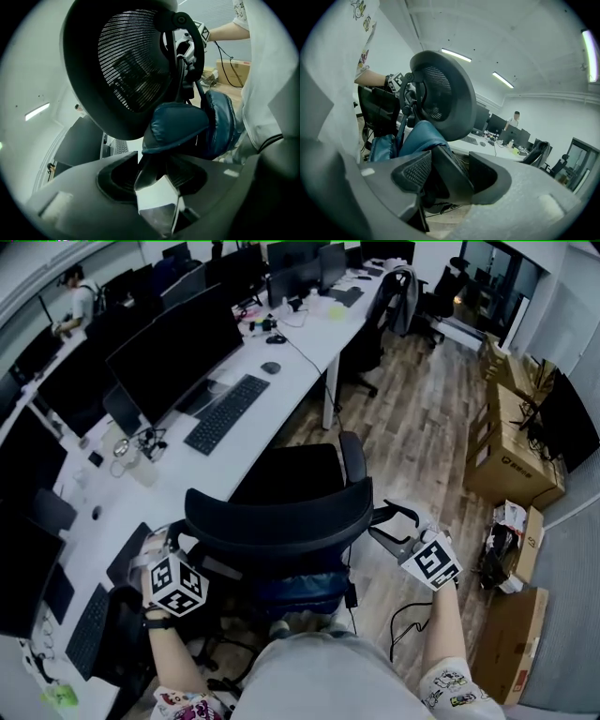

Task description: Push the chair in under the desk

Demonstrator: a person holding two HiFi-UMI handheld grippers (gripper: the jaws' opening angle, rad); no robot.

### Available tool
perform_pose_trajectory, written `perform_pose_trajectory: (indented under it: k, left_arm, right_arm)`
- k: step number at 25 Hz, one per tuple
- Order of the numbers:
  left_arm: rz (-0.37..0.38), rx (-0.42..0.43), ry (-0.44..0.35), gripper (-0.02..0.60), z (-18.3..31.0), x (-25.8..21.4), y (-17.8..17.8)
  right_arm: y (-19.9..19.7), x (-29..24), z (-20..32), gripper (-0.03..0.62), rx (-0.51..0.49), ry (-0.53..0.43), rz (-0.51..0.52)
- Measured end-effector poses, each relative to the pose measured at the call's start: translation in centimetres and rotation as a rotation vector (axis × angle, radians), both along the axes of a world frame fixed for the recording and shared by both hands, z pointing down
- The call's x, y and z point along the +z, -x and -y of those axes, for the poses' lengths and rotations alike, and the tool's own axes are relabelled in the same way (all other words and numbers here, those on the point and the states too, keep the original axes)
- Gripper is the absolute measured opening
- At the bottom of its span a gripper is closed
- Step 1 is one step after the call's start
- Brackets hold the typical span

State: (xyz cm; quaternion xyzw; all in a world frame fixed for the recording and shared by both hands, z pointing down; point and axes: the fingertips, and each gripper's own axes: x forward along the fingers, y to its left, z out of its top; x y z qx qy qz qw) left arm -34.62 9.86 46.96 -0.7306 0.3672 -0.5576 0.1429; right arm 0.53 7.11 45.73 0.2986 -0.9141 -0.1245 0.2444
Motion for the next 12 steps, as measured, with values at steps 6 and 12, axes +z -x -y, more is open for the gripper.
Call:
perform_pose_trajectory:
  k: [6,12]
  left_arm:
    - [-0.007,-0.073,-0.026,0.206,0.6,0.1,-1.4]
    - [-0.023,-0.123,-0.045,0.207,1.3,0.1,-2.2]
  right_arm:
    - [-1.2,0.0,2.5,0.252,-0.06,-0.006,0.0]
    - [-1.7,-0.1,5.1,0.253,-0.113,-0.009,-0.004]
